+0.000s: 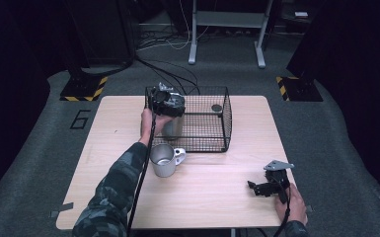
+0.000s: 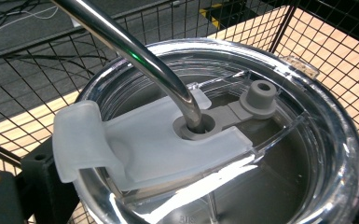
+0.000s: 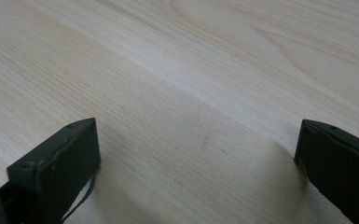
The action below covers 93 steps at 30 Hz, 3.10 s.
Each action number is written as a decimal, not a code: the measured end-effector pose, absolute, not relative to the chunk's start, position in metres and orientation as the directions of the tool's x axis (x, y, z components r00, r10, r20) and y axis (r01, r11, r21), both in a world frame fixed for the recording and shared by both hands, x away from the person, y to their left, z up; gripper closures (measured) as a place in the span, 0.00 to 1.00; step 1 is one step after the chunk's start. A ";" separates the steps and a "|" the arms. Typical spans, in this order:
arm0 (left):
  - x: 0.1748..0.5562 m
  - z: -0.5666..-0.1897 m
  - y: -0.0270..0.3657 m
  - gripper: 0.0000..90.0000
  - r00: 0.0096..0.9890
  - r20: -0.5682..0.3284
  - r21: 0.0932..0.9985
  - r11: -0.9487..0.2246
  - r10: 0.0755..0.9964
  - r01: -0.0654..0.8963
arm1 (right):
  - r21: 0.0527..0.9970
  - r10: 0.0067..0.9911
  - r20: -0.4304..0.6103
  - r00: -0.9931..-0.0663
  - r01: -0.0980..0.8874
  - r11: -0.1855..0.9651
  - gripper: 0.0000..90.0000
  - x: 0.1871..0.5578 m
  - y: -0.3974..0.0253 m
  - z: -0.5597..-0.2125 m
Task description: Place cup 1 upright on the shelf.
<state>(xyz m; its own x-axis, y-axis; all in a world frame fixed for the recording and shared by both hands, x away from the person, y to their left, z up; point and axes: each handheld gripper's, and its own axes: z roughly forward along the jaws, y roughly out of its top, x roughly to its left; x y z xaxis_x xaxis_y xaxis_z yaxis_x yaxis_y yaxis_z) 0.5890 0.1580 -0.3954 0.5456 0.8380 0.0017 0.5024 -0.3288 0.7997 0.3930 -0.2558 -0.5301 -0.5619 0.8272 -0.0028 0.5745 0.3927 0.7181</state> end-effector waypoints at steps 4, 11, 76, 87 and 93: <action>0.591 -0.399 0.158 0.04 0.539 -0.002 0.801 -0.322 0.842 0.506 | 0.714 0.825 -0.002 -0.565 0.577 0.396 0.00 0.393 -0.256 -0.530; 0.586 -0.405 0.161 0.04 0.515 -0.027 0.820 -0.276 0.857 0.502 | 0.717 0.829 0.003 -0.559 0.580 0.388 0.00 0.393 -0.255 -0.530; 0.477 -0.365 0.201 0.00 0.626 -0.002 0.878 -0.299 0.780 0.375 | 0.715 0.829 0.002 -0.560 0.580 0.391 0.00 0.393 -0.256 -0.530; 0.455 -0.373 0.212 0.00 0.638 -0.010 0.878 -0.298 0.770 0.375 | 0.714 0.829 0.003 -0.559 0.581 0.390 0.00 0.393 -0.255 -0.530; 0.443 -0.378 0.222 0.00 0.637 -0.021 0.880 -0.288 0.771 0.378 | 0.715 0.829 0.001 -0.560 0.580 0.391 0.00 0.393 -0.256 -0.530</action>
